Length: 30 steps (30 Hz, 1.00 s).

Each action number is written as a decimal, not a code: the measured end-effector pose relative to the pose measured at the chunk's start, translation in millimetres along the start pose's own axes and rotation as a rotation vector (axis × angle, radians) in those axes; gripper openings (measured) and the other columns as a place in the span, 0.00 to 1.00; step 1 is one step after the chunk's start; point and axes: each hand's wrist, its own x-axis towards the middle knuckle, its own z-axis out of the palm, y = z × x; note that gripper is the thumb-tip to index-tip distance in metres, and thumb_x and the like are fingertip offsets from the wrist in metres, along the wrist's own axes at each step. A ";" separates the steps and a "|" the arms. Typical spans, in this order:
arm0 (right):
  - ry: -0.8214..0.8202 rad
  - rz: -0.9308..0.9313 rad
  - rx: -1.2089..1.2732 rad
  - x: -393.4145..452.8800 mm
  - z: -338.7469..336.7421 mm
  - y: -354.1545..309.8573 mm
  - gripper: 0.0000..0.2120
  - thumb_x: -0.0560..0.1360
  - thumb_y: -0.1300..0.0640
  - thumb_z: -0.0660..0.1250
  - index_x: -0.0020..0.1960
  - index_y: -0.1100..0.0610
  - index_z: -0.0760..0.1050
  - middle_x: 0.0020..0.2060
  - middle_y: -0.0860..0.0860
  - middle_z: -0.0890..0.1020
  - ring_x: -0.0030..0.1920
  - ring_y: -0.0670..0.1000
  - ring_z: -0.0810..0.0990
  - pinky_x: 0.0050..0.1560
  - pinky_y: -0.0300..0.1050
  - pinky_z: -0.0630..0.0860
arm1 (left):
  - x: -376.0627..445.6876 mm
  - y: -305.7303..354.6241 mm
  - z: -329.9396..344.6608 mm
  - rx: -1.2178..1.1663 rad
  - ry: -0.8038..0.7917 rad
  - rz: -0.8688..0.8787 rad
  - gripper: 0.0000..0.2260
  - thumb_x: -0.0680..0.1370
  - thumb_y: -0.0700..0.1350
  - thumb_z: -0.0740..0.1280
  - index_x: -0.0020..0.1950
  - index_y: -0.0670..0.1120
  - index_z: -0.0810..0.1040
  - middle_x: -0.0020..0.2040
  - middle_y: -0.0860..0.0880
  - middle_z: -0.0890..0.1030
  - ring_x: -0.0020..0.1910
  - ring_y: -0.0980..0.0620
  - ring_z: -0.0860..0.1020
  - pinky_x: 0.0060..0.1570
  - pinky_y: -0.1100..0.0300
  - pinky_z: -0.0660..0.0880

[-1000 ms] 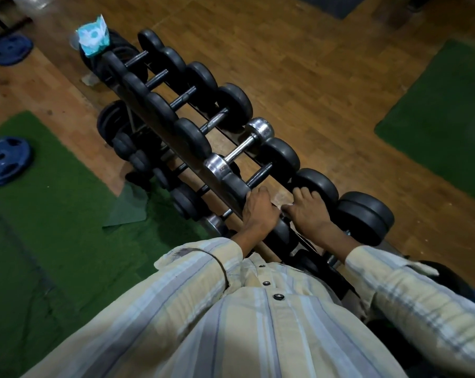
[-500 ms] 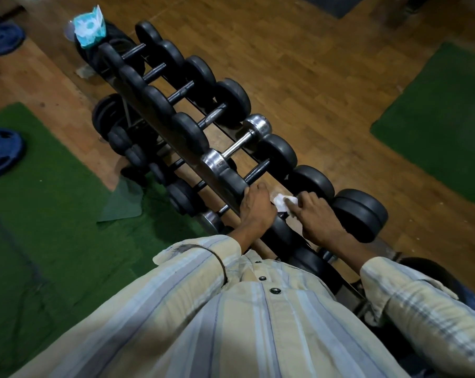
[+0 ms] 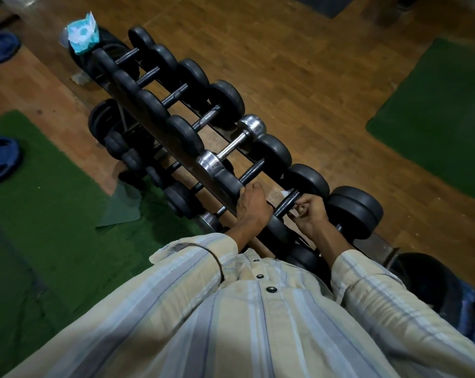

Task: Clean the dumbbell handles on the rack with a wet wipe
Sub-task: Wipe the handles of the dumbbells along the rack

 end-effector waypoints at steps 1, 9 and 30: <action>-0.031 0.027 0.016 -5.9 0.7 -2.0 0.07 0.58 0.66 0.60 0.31 0.55 0.72 0.31 0.49 0.77 0.35 0.51 0.74 0.51 0.49 0.72 | 0.4 -0.1 0.1 -0.004 0.002 -0.001 0.15 0.75 0.34 0.64 0.61 0.40 0.74 0.61 0.41 0.76 0.63 0.41 0.72 0.61 0.48 0.75; -0.140 0.187 -0.208 -10.7 -8.9 18.9 0.08 0.67 0.63 0.62 0.31 0.56 0.77 0.30 0.53 0.77 0.29 0.52 0.75 0.37 0.41 0.75 | -0.3 -0.2 0.8 -0.019 0.011 -0.003 0.15 0.74 0.35 0.66 0.61 0.40 0.74 0.60 0.41 0.76 0.62 0.41 0.72 0.60 0.49 0.74; -0.027 -0.823 -1.218 -38.3 -100.3 -5.2 0.09 0.80 0.53 0.67 0.56 0.48 0.85 0.44 0.44 0.86 0.44 0.44 0.82 0.42 0.42 0.77 | -31.4 40.5 31.8 -0.005 0.137 0.152 0.11 0.72 0.38 0.65 0.55 0.43 0.76 0.55 0.43 0.76 0.58 0.43 0.72 0.60 0.49 0.72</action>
